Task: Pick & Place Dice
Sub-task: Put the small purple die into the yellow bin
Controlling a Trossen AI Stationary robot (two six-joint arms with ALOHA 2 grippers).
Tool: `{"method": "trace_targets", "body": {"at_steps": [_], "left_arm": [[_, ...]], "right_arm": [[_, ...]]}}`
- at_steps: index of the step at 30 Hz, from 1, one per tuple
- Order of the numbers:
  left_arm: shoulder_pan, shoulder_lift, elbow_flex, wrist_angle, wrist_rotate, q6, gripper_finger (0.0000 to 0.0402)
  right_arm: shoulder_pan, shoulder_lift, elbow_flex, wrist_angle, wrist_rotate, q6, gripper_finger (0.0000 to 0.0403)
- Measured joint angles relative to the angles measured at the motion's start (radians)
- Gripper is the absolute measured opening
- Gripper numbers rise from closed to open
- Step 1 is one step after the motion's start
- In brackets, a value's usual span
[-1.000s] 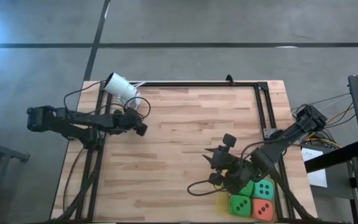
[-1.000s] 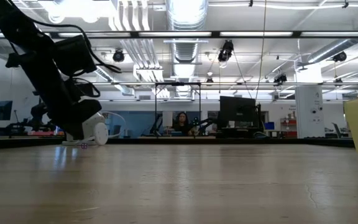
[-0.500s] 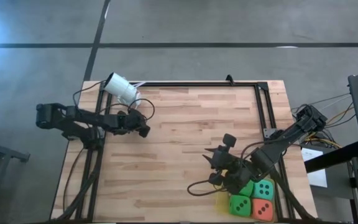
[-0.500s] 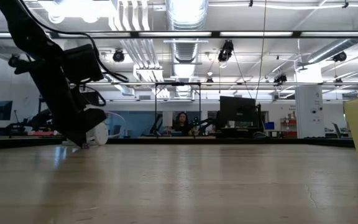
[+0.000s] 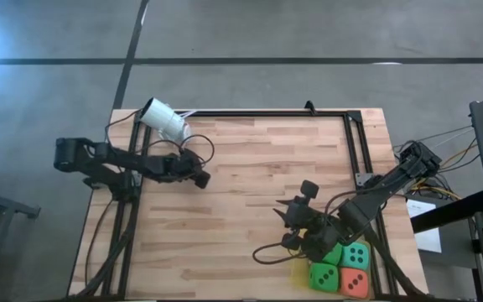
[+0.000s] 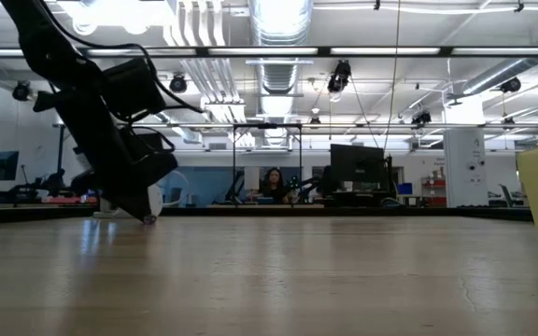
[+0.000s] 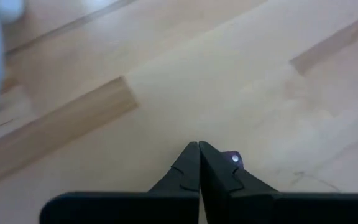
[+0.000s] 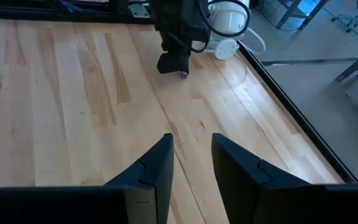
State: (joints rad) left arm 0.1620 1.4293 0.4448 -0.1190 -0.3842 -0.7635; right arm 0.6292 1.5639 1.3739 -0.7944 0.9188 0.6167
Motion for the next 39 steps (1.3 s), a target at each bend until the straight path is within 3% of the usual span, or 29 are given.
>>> {"method": "trace_targets", "body": {"at_steps": [15, 23, 39], "left_arm": [[-0.095, 0.251, 0.212, 0.013, -0.025, -0.011, 0.0002], [-0.150, 0.308, 0.310, 0.012, 0.031, -0.006, 0.0002], [-0.246, 0.436, 0.476, -0.004, 0.047, 0.008, 0.0002]], "right_arm": [[-0.006, 0.000, 0.000, 0.000, 0.000, 0.000, 0.0105], [-0.006, 0.000, 0.000, 0.000, 0.000, 0.000, 0.0105], [-0.006, 0.000, 0.000, 0.000, 0.000, 0.000, 0.0105]]}}
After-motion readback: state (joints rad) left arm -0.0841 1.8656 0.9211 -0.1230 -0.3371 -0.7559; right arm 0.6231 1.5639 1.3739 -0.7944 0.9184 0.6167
